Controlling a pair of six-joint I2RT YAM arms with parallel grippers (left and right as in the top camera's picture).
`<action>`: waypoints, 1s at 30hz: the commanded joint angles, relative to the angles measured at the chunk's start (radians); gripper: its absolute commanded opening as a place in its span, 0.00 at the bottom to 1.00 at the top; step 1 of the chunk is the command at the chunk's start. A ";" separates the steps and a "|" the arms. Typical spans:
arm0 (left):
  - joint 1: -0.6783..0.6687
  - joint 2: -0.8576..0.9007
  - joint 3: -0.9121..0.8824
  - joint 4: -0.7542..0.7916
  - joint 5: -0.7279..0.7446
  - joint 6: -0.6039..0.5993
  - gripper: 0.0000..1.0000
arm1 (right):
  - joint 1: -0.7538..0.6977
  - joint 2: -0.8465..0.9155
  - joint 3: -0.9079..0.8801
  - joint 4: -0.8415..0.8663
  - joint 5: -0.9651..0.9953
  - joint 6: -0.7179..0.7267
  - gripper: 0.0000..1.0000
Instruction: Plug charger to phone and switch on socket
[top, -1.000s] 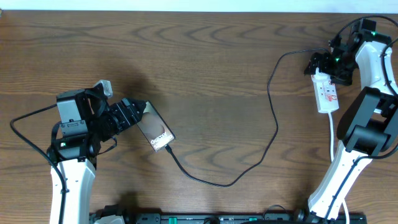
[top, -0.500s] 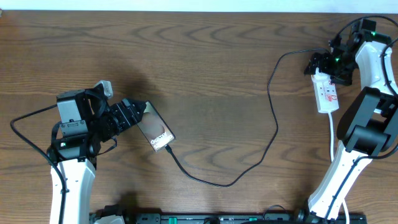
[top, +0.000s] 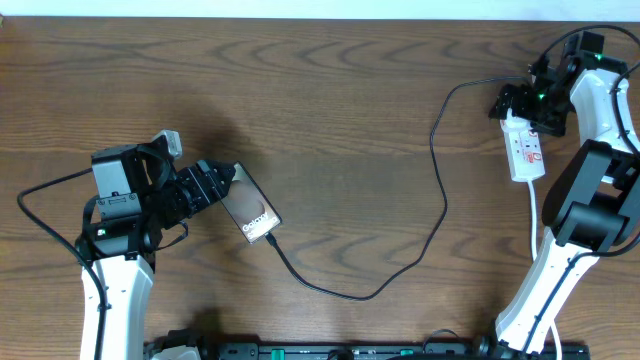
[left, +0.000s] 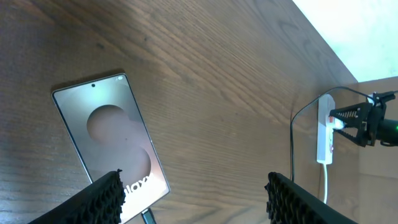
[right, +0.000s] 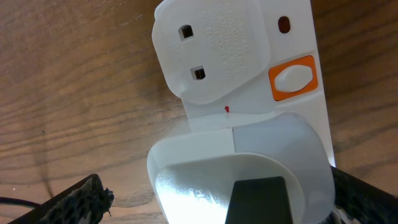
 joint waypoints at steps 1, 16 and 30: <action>-0.003 0.002 -0.003 -0.003 -0.013 0.021 0.71 | 0.058 0.035 -0.040 -0.023 -0.157 0.014 0.99; -0.003 0.002 -0.003 -0.004 -0.013 0.021 0.71 | 0.063 0.035 -0.040 -0.076 -0.157 0.025 0.99; -0.003 0.002 -0.003 -0.007 -0.013 0.020 0.91 | 0.054 -0.136 -0.018 -0.125 0.100 0.244 0.95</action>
